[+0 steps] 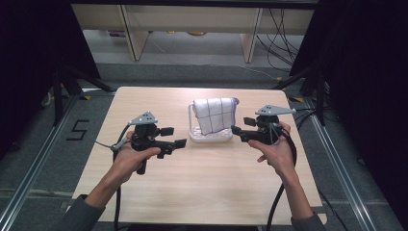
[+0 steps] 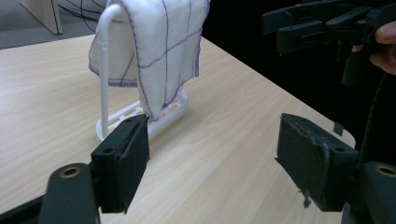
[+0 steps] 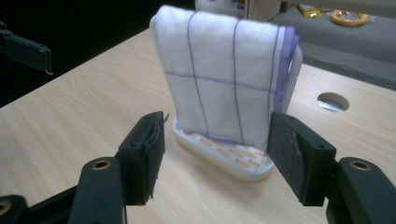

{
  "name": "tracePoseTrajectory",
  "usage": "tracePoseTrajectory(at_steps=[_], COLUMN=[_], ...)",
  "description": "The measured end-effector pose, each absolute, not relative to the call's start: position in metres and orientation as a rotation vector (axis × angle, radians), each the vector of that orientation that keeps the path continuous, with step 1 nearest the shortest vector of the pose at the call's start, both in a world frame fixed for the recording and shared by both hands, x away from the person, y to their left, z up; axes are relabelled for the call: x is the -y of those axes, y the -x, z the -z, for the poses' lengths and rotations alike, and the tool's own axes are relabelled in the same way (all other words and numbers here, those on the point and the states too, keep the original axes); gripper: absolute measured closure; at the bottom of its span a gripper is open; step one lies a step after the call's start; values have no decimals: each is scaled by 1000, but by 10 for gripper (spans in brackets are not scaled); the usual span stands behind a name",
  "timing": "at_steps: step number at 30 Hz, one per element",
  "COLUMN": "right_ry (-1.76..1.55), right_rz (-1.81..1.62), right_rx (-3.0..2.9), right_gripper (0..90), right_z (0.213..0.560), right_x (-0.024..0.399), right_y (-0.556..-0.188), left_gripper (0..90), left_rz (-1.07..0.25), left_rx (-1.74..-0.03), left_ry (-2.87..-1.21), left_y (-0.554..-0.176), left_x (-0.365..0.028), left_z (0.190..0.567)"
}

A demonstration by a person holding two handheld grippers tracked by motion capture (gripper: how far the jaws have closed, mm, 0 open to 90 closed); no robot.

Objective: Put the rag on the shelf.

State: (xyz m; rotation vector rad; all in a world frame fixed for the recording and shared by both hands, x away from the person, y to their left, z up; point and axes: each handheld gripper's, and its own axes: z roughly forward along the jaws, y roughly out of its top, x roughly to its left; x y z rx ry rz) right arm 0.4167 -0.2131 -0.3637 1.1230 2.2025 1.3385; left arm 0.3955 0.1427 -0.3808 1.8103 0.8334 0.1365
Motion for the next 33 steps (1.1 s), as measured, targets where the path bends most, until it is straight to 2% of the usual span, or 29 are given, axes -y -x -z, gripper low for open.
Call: tracePoseTrajectory(at_steps=[14, 33], right_ry=[-1137, -1122], right_rz=[-1292, -1244], right_rx=[-2273, -2313], right_gripper=[373, 360], right_z=[396, 432], right_x=[209, 211], right_y=[-387, -356], left_gripper=[251, 252], left_rz=[-187, -165], left_rx=[-818, -829], left_ry=[-1897, -1946], left_y=[-366, -332], left_x=[-145, -155], left_z=[418, 465])
